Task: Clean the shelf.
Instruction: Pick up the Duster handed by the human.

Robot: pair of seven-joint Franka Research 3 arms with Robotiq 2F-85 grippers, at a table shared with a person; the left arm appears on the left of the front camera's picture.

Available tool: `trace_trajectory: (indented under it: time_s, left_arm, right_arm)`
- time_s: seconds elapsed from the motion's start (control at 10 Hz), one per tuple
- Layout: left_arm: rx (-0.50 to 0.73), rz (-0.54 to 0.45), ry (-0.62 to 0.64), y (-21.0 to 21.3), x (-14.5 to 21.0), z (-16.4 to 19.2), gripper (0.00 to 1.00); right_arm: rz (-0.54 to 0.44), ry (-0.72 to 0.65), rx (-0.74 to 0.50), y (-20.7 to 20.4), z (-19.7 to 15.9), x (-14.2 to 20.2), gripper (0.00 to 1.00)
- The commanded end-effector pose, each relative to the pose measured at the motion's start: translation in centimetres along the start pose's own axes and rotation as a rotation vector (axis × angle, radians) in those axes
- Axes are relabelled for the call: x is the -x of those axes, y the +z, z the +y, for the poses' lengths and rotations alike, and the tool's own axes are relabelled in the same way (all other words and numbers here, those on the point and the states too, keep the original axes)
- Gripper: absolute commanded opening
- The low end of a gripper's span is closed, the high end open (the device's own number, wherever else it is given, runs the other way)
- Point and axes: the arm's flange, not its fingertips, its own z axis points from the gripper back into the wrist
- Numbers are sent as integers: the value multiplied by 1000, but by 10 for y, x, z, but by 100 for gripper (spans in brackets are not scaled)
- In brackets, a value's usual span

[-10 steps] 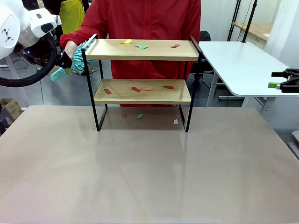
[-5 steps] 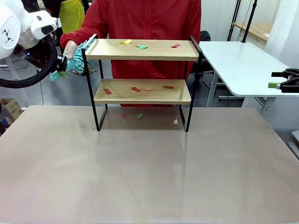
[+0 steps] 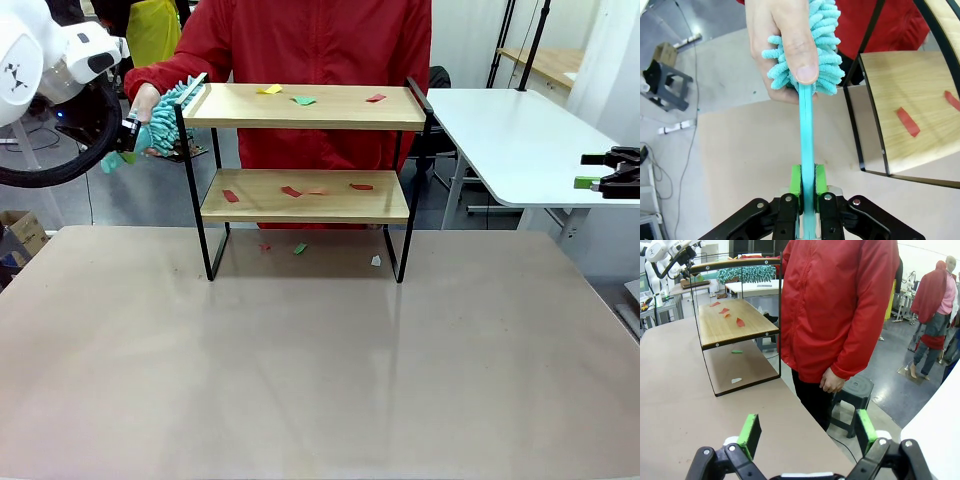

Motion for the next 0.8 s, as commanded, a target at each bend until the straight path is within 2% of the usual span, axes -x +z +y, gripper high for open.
trace_trajectory:
  time_s: [0.0,0.1,0.2,0.7]
  left_arm:
    - [-46,-8,38,4,-2,-2,0]
    - [-51,-11,47,3,-2,-2,0]
    - [-6,-1,10,0,0,2,0]
    - [-6,-1,10,0,0,2,0]
  right_arm:
    - [1,2,-4,-1,3,-3,100]
    - [1,2,-4,-1,3,-3,100]
    - [1,2,-4,-1,3,-3,100]
    - [1,2,-4,-1,3,-3,100]
